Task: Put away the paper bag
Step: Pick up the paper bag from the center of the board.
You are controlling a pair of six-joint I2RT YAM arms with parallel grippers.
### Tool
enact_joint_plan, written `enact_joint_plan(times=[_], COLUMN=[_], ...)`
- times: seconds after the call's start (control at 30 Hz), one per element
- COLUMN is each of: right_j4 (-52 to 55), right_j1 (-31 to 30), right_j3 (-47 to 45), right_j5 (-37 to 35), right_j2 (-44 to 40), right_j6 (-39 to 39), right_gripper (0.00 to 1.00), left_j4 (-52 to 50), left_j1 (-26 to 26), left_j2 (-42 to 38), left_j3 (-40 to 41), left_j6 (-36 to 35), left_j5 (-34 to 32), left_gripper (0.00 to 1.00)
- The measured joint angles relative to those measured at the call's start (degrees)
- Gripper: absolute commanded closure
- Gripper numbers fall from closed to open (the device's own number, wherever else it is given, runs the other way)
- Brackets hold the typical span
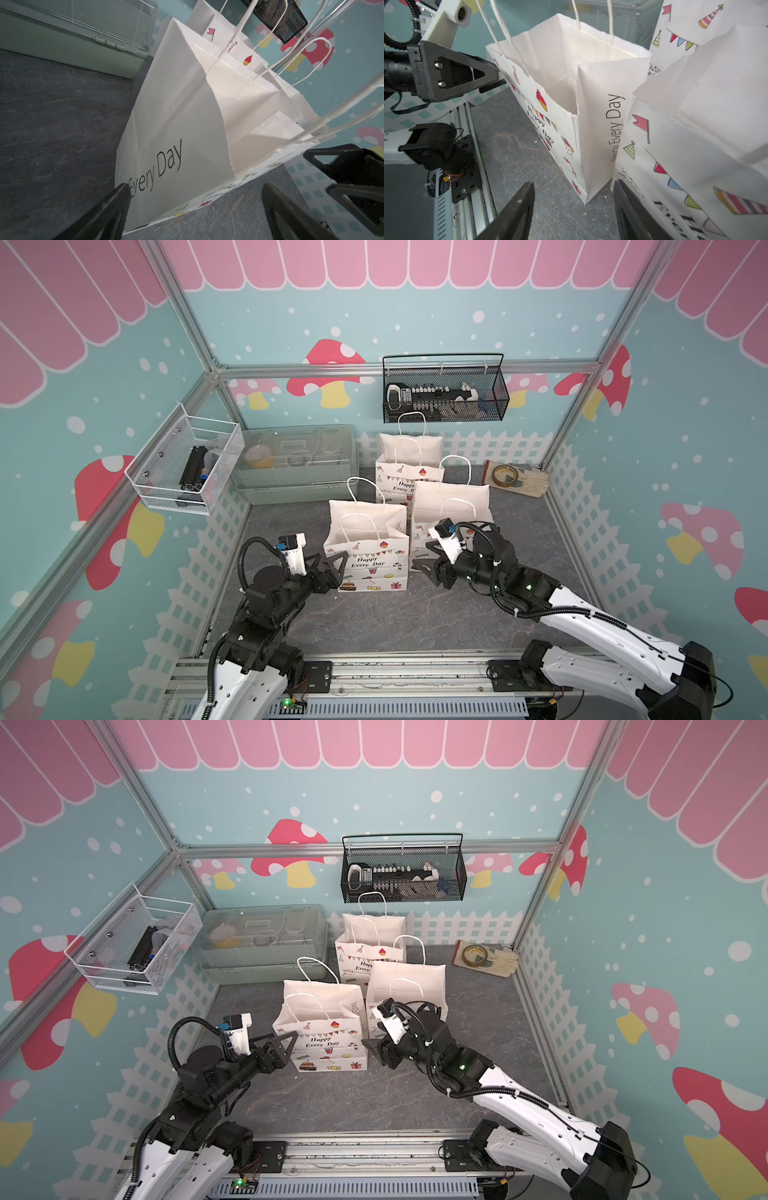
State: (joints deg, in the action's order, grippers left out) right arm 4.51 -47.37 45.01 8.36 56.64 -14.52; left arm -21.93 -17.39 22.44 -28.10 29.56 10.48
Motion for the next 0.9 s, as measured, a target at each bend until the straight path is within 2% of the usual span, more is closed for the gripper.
enact_joint_plan(times=[0.17,0.6,0.9], right_j4=[-3.56,-7.10,-9.42], right_j1=[0.00,-1.99,-2.25], right_j3=[0.00,2.62,6.71], right_j5=[-1.46,0.09,0.68], right_j2=[1.79,10.62,16.61], right_j6=[1.05,2.25,2.75], right_gripper=[0.39,0.41,0.48], left_j4=[0.98,3.06,4.31], left_j1=[0.00,-1.14,-2.43], left_j2=[0.02,1.46,4.24], left_j3=[0.83,1.57,2.12], left_j6=[0.00,0.02,0.04], left_j5=[0.04,1.14,2.14], left_gripper=[0.01,0.01,0.01])
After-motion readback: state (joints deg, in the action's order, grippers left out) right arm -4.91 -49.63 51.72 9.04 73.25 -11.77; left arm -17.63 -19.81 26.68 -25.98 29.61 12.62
